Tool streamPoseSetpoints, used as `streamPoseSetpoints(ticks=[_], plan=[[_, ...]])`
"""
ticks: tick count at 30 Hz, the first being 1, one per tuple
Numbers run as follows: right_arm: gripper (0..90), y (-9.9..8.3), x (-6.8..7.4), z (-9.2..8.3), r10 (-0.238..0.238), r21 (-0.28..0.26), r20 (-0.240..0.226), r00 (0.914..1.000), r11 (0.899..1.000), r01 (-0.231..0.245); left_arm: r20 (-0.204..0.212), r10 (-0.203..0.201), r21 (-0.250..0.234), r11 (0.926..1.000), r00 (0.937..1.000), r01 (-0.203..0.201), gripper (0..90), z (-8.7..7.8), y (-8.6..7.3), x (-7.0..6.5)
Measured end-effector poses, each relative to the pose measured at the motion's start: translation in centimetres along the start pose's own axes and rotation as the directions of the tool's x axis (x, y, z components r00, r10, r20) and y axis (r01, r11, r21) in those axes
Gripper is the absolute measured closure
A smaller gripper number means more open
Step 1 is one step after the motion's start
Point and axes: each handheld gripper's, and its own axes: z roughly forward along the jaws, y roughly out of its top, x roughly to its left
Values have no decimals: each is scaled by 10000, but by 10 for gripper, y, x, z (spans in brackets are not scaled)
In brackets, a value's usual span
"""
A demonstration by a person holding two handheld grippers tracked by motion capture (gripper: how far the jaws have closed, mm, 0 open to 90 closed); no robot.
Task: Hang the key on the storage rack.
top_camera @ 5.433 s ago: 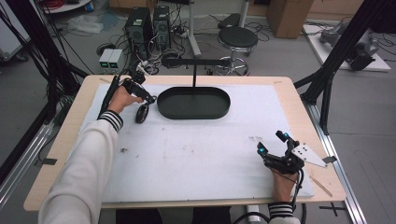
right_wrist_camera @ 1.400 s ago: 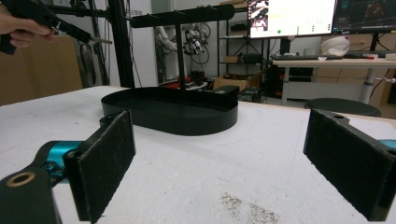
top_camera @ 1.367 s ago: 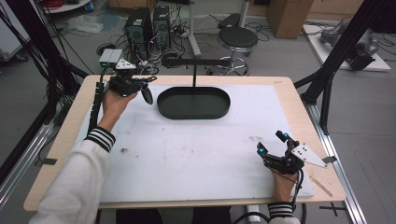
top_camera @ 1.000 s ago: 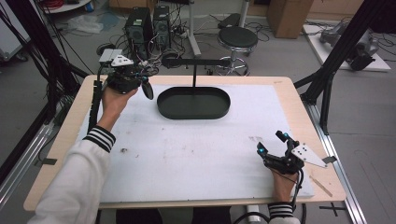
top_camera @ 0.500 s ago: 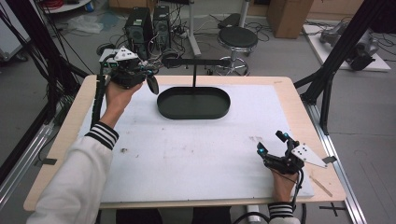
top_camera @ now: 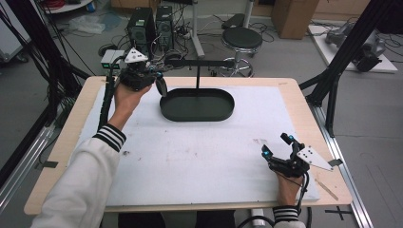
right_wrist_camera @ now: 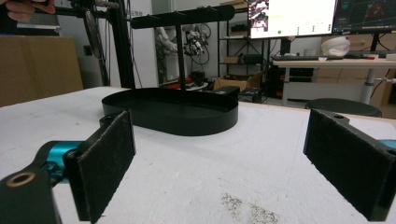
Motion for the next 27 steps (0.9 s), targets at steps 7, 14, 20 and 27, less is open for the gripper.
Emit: streamPoseSetpoints(ticks=[7,14,20,27], plan=[[81,0,0,0,49,9,-23,10000,10000,-49,-17,97,121,9999,10000,-97,872,5,-2,-4],[81,0,0,0,61,5,-24,10000,10000,-61,-69,99,197,9998,9999,-98,872,11,-5,-6],[81,0,0,0,56,1,-34,10000,10000,-56,-135,61,6,10000,9999,-61,872,7,-3,-3],[81,0,0,0,53,-3,-29,10000,10000,-53,-260,-64,-211,9998,9996,59,872,3,1,0]])
